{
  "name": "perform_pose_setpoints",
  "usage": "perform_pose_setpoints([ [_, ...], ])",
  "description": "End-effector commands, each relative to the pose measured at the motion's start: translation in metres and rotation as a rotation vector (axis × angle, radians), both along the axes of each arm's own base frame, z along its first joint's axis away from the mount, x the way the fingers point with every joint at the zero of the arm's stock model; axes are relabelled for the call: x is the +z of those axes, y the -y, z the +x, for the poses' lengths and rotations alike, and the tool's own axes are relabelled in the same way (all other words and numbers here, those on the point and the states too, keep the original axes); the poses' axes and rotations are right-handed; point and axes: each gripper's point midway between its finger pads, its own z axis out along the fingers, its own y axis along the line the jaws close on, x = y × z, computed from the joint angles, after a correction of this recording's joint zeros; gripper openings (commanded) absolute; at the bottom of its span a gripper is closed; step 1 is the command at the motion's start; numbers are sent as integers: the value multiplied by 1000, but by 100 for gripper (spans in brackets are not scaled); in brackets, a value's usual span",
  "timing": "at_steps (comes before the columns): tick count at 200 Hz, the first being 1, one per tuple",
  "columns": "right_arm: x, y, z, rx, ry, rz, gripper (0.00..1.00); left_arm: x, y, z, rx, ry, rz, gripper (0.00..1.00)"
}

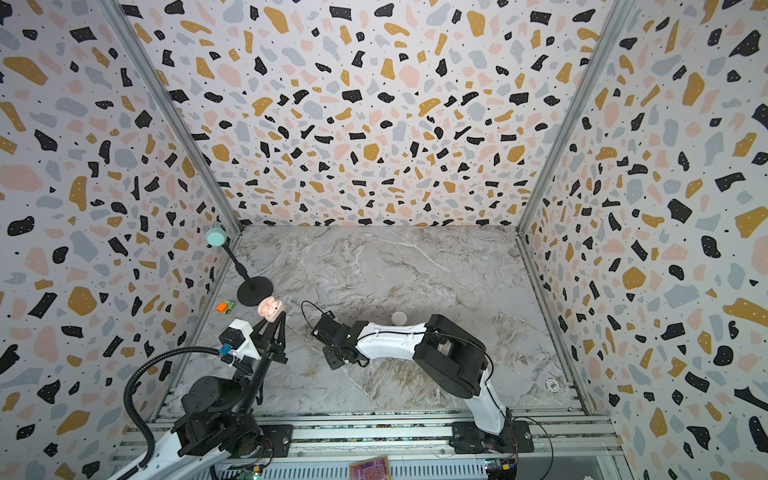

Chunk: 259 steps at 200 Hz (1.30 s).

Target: Insert the wireless bluetooth earbuds into the charging case

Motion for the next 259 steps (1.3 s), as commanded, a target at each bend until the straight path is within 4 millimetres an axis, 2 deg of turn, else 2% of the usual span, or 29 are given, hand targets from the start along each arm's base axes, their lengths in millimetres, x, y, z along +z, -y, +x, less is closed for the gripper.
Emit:
perform_pose_setpoints([
  [1, 11, -3, -1, -7, -31, 53, 21, 8, -1, -2, -3, 34, -33, 0],
  [51, 18, 1, 0, -32, -118, 172, 20, 8, -1, -1, -3, 33, -33, 0],
  [115, 7, 19, 1, -118, -323, 329, 19, 8, -2, -1, -3, 32, -35, 0],
  [206, -7, 37, -1, -222, -520, 412, 20, 7, -1, -1, -5, 29, -34, 0],
  [259, -2, 45, 3, -267, -539, 414, 27, 7, 0, -1, -7, 29, -33, 0],
])
